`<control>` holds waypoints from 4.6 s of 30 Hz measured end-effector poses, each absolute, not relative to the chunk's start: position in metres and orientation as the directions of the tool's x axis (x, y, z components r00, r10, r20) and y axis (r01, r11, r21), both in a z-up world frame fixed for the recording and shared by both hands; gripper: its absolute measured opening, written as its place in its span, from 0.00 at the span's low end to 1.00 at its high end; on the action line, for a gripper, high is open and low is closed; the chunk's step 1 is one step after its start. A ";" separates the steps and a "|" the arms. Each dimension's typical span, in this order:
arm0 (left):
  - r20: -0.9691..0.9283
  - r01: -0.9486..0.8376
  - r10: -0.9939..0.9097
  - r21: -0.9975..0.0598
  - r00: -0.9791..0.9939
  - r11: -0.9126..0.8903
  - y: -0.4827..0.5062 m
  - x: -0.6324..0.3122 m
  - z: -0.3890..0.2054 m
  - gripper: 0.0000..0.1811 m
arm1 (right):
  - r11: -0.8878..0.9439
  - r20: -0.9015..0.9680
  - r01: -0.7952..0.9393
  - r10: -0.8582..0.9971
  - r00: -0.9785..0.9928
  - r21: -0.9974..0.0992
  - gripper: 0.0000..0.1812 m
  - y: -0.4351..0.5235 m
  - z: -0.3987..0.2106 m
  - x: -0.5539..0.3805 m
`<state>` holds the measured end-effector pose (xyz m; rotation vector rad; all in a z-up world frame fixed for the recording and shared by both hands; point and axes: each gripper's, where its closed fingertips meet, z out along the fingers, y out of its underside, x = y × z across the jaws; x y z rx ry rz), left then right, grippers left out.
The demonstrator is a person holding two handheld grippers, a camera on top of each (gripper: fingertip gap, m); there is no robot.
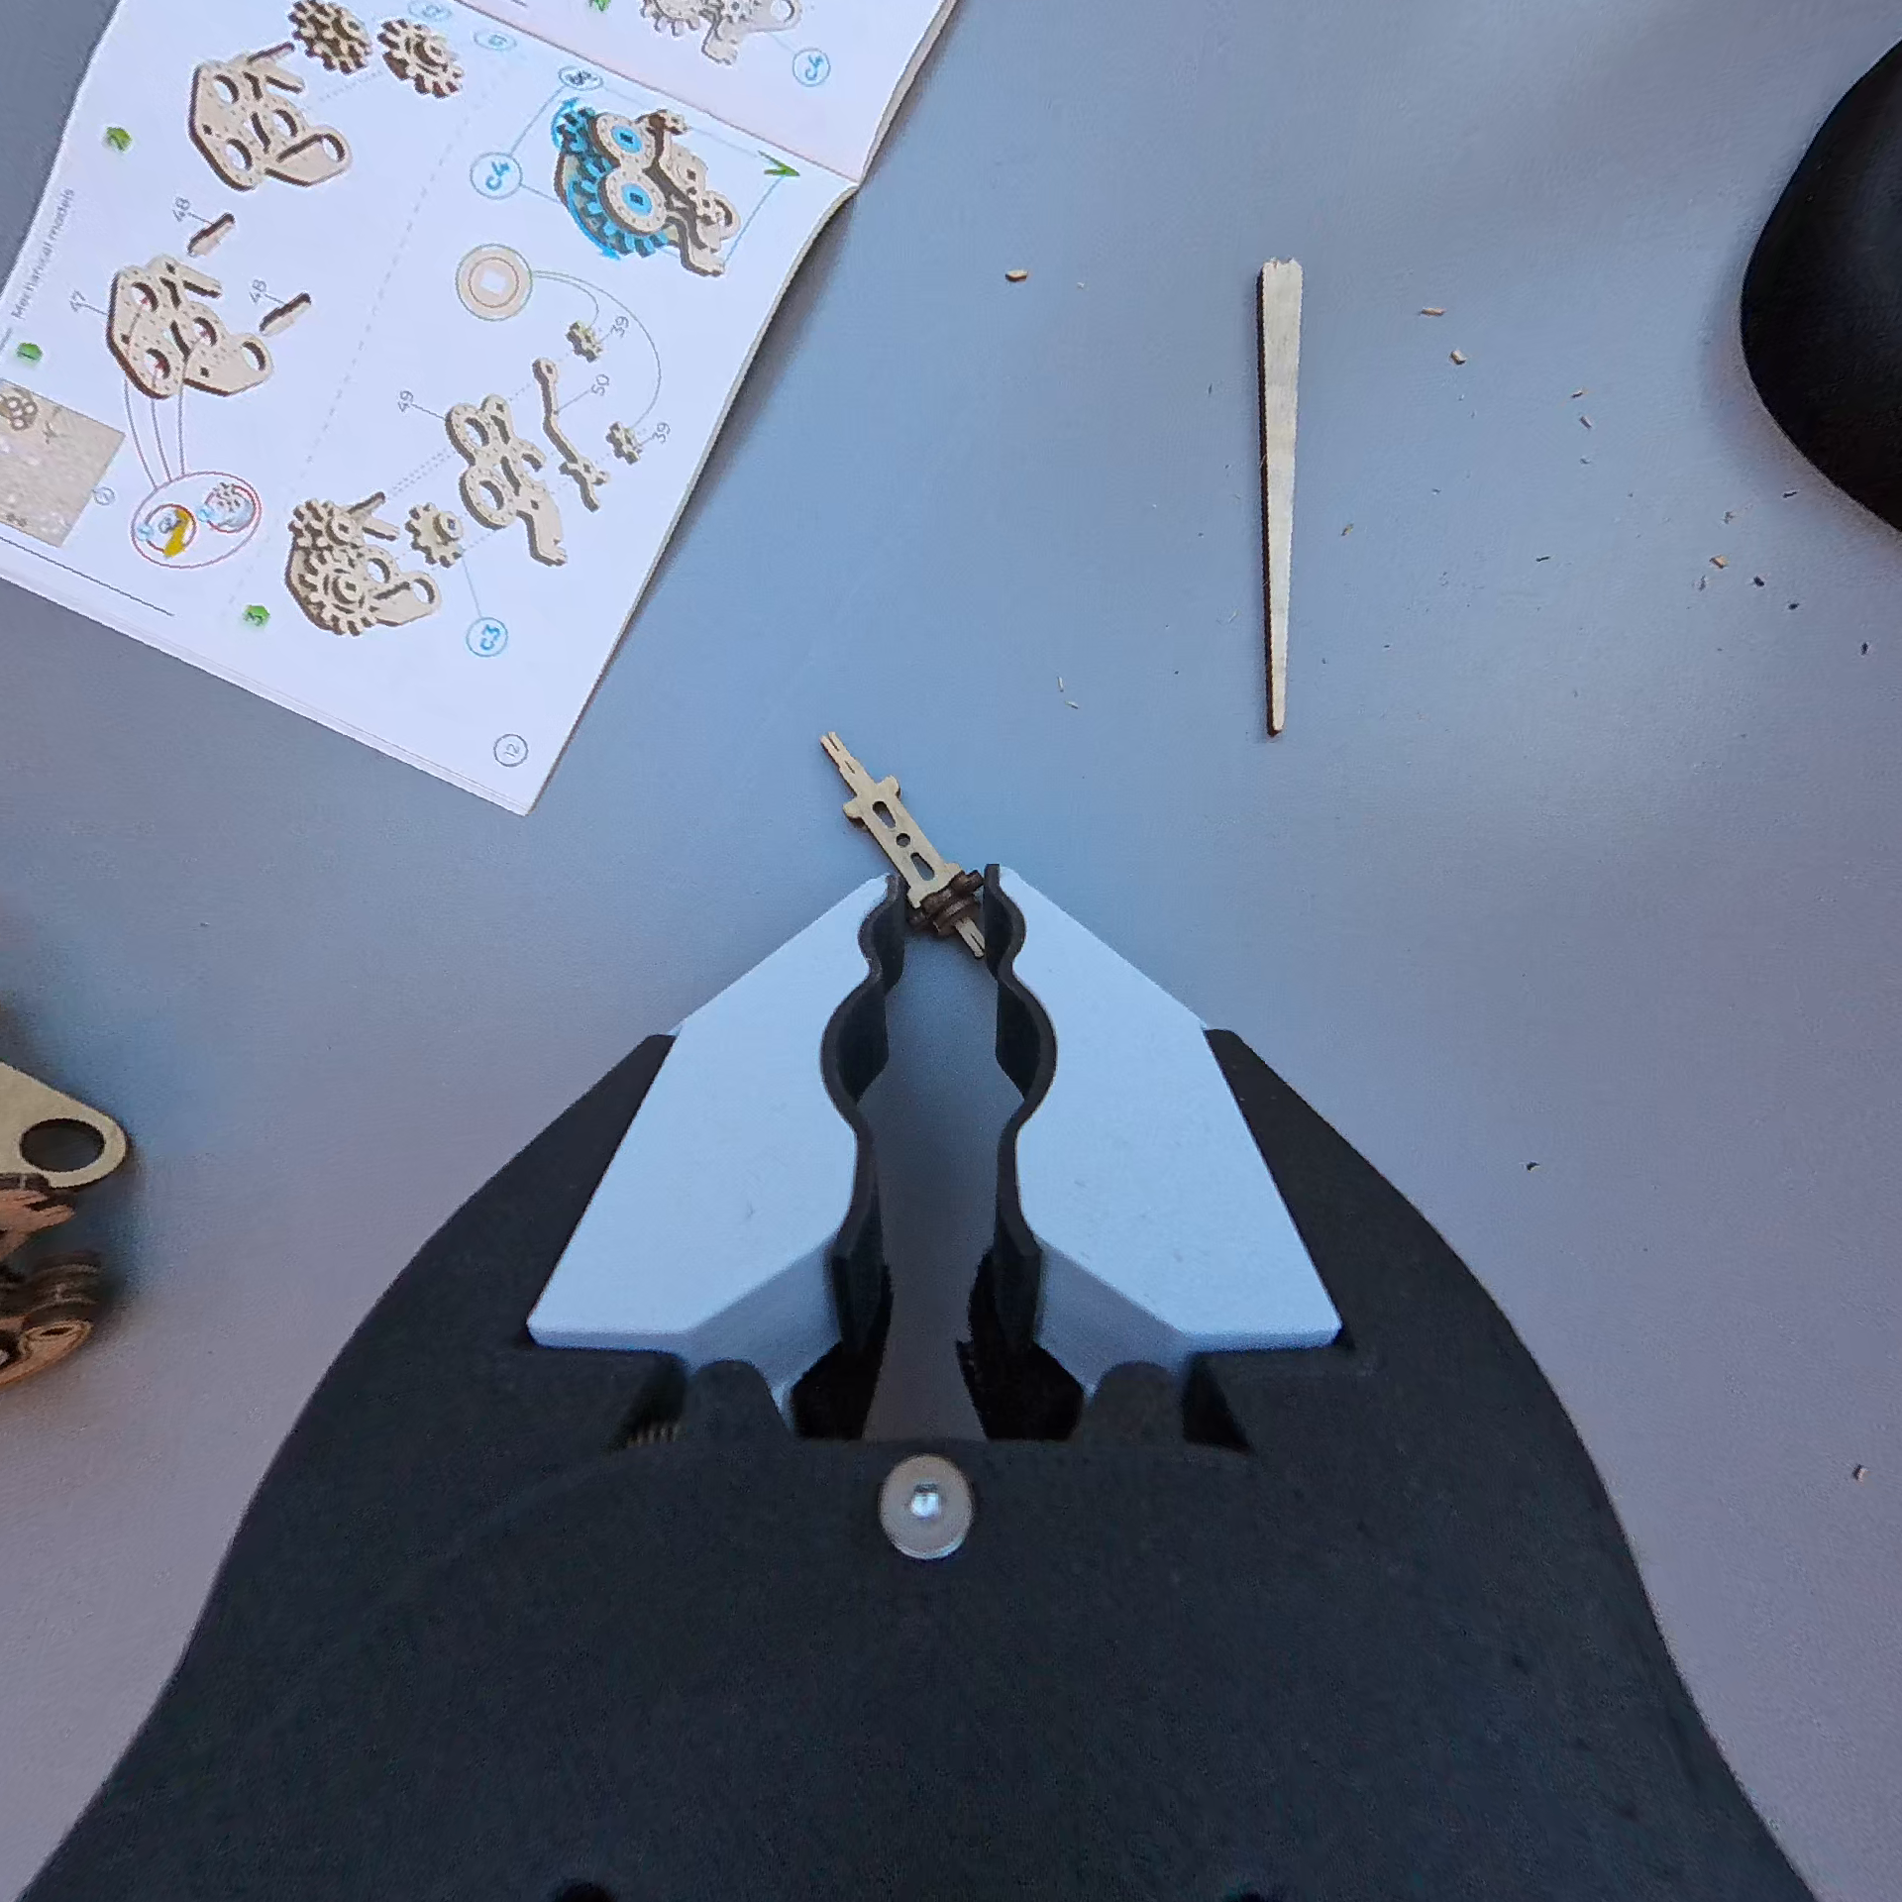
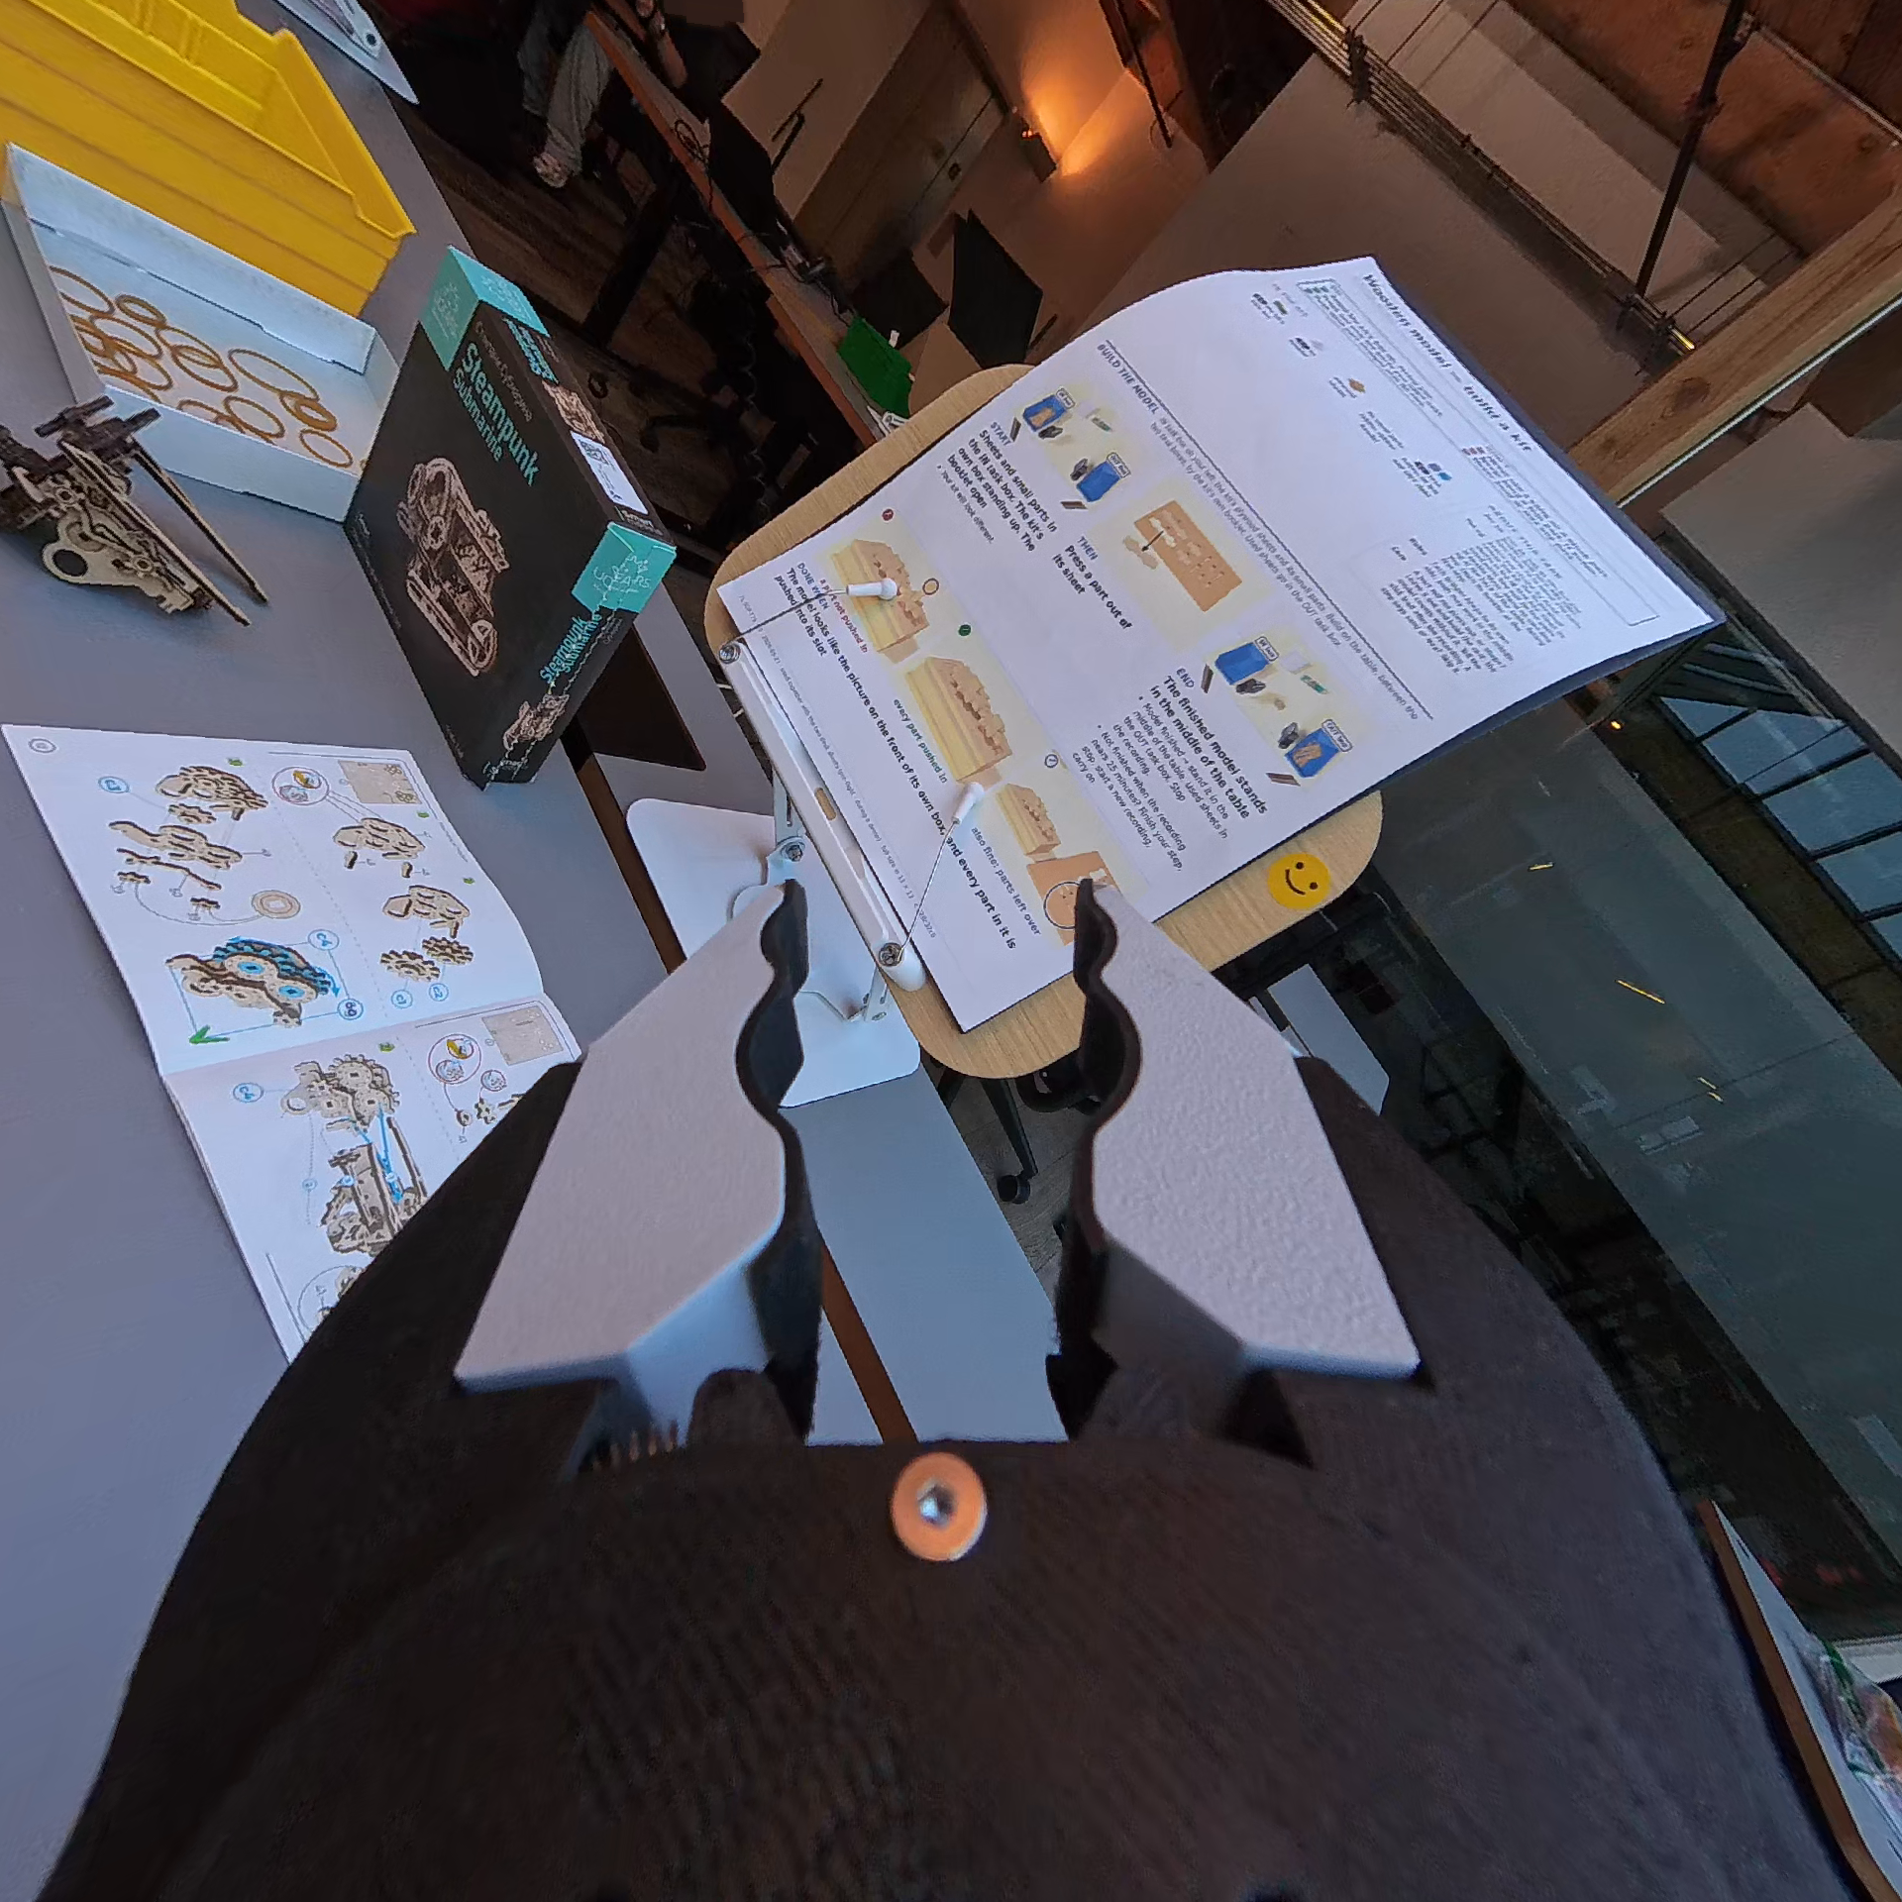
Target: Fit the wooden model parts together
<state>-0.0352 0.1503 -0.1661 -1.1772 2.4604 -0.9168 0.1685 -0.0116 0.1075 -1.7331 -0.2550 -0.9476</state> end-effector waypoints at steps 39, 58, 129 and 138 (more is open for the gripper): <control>-0.607 0.047 -0.418 -0.601 -0.676 0.798 0.108 -0.039 -0.118 0.07 | -0.695 -0.663 -0.239 0.437 0.608 -0.678 0.00 0.111 -0.108 -0.039; 0.028 -0.314 -0.559 -0.850 -0.828 0.423 0.145 -0.064 -0.115 0.15 | -0.260 0.007 0.151 0.484 0.875 -0.954 0.00 0.137 -0.102 -0.048; 0.071 -0.477 -0.971 -0.861 0.227 -0.175 0.315 0.037 -0.139 0.44 | -0.117 0.285 0.424 0.580 0.763 -0.898 0.00 0.129 -0.112 -0.079; 0.047 -0.514 -0.980 -0.846 0.192 -0.141 0.317 0.038 -0.144 0.32 | -0.116 0.306 0.453 0.588 0.749 -0.884 0.00 0.129 -0.115 -0.081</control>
